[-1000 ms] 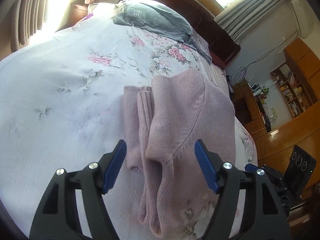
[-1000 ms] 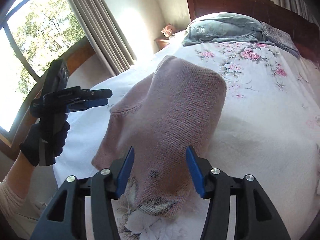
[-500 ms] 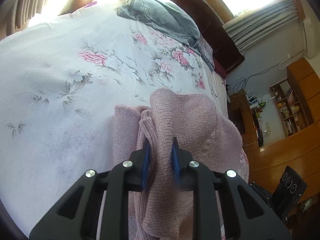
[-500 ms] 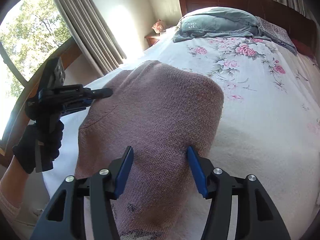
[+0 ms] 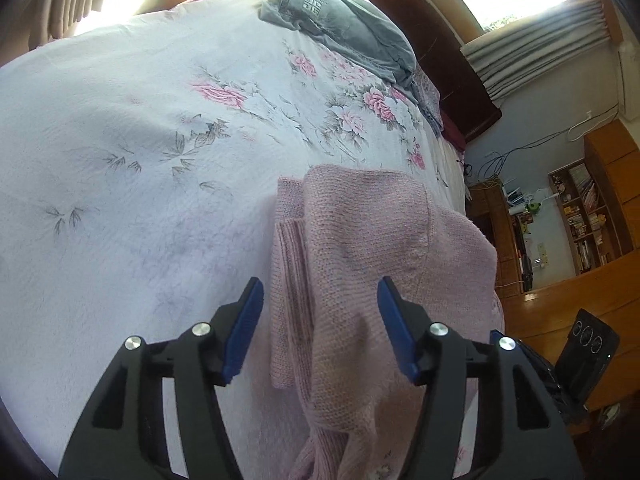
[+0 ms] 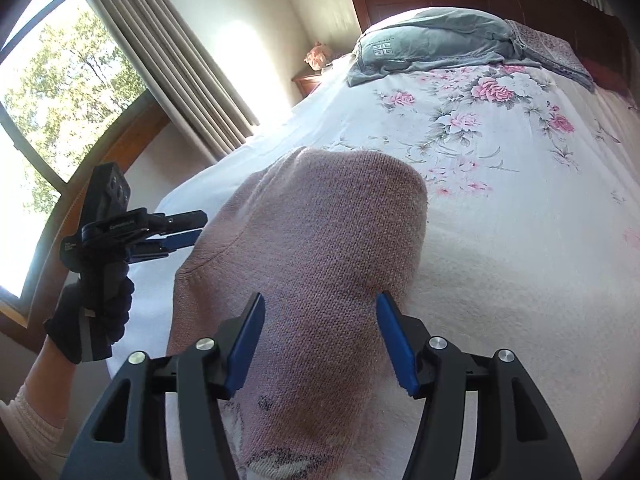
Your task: Fold small clothes
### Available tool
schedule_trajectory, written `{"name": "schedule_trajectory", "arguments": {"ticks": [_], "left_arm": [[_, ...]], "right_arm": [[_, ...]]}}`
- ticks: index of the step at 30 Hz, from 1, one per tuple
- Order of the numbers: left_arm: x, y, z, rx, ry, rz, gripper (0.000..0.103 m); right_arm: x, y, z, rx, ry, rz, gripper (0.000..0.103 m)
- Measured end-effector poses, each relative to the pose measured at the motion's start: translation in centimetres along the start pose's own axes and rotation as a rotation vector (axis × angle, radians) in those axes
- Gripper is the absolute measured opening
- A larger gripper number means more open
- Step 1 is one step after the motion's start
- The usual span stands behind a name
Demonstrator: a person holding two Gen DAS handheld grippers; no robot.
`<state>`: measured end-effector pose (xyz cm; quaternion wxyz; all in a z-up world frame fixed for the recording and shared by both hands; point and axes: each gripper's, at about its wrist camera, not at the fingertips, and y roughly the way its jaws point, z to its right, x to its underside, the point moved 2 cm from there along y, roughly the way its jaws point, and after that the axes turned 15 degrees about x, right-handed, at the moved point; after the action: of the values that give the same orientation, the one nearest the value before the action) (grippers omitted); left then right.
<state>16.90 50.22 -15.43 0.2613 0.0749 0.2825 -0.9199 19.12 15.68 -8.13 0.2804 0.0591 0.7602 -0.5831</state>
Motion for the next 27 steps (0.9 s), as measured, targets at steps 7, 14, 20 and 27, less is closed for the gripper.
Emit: {"name": "schedule_trajectory", "arguments": {"ticks": [7,14,20,27], "left_arm": [[4.3,0.2,0.0,0.028,0.012,-0.081,0.08],[4.9,3.8,-3.2,0.128,-0.103,-0.108,0.08],[4.5,6.2,-3.6,0.195,-0.082,-0.104,0.09],[5.3,6.9,-3.2,0.298,-0.071,-0.107,0.063]], "right_arm": [[1.1,-0.3,2.6,-0.094,0.108,-0.044,0.074],[2.1,4.2,4.4,-0.196,0.216,-0.163,0.076],[2.2,7.5,4.2,-0.303,0.303,-0.209,0.088],[2.3,8.8,4.2,-0.383,0.368,-0.202,0.076]]}}
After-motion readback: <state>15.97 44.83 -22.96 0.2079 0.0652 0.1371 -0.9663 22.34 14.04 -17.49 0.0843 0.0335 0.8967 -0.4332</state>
